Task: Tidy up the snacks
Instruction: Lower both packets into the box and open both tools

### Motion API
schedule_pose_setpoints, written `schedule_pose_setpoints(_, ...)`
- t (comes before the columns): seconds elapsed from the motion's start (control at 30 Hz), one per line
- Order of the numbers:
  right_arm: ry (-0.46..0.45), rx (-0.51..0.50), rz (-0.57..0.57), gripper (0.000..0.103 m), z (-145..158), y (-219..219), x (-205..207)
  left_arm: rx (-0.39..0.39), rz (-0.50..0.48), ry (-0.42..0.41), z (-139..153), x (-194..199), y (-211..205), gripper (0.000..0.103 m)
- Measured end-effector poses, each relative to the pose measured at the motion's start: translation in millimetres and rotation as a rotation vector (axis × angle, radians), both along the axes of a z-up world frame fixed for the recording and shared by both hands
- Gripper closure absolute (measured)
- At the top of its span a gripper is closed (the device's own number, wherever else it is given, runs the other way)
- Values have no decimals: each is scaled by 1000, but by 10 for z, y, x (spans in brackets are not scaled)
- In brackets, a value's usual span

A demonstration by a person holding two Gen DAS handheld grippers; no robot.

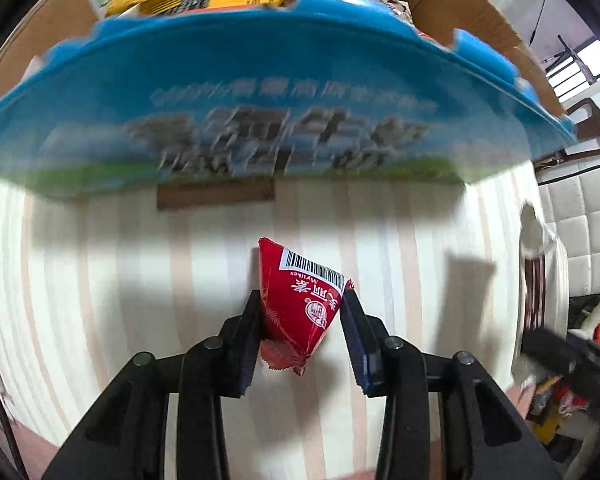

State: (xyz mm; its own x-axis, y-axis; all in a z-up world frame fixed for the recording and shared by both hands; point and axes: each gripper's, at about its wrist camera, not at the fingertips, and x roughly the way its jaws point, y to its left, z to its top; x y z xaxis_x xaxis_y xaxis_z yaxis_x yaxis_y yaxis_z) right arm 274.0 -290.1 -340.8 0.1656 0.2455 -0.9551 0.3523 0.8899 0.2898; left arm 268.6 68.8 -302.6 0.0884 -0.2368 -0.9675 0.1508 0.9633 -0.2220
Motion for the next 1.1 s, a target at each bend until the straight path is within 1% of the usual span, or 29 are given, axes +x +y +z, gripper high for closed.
schedule_pose_setpoints(0.1,-20,21,7,46,162,37,-10,-44,16,11,214,-184,101,68)
schedule_pose_setpoints(0.17,-36,43,12,46,304,66,-12,-86,22,3,486,-303,161,68)
schedule_pose_setpoints(0.23,-67,66,22,46,524,110,-5,-118,22,-23,813,-361,206,68)
schedule_pose_setpoints(0.33,-115,85,46,46,891,161,93,-157,14,-84,1356,-217,234,68)
schedule_pose_setpoints(0.37,-141,90,57,46,1042,185,176,-167,16,-98,1478,-160,241,68)
schedule_pose_setpoints(0.43,-169,89,73,46,1225,226,324,-199,29,-111,1708,121,270,68)
schedule_pose_setpoints(0.5,-190,87,98,46,1339,310,581,-212,34,-121,1831,418,237,68)
schedule_pose_setpoints(0.57,-192,81,116,46,1356,388,830,-209,37,-111,1808,716,283,67)
schedule_pose_setpoints(0.6,-186,77,129,46,1335,434,949,-212,38,-90,1775,869,278,67)
schedule_pose_setpoints(0.63,-178,69,136,46,1304,473,1071,-209,42,-61,1714,1035,296,67)
schedule_pose_setpoints(0.73,-148,58,150,46,1166,590,1370,-183,46,-14,1485,1414,246,67)
schedule_pose_setpoints(0.8,-121,62,150,46,1043,622,1527,-178,39,15,1366,1551,222,66)
schedule_pose_setpoints(0.9,-81,87,125,43,832,590,1687,-150,27,84,1158,1750,163,64)
schedule_pose_setpoints(0.93,-55,93,118,37,747,567,1736,-159,31,112,1078,1781,162,64)
schedule_pose_setpoints(0.97,-26,105,112,30,664,555,1779,-160,35,136,1014,1813,156,59)
schedule_pose_setpoints(1.0,-16,110,114,13,630,545,1795,-149,41,152,951,1841,152,51)
schedule_pose_setpoints(1.03,-7,105,117,10,589,541,1818,-139,39,156,920,1862,147,46)
schedule_pose_setpoints(1.07,6,81,120,10,562,540,1832,-132,37,155,904,1867,142,34)
schedule_pose_setpoints(1.1,13,71,122,10,546,535,1831,-126,40,150,898,1873,143,28)
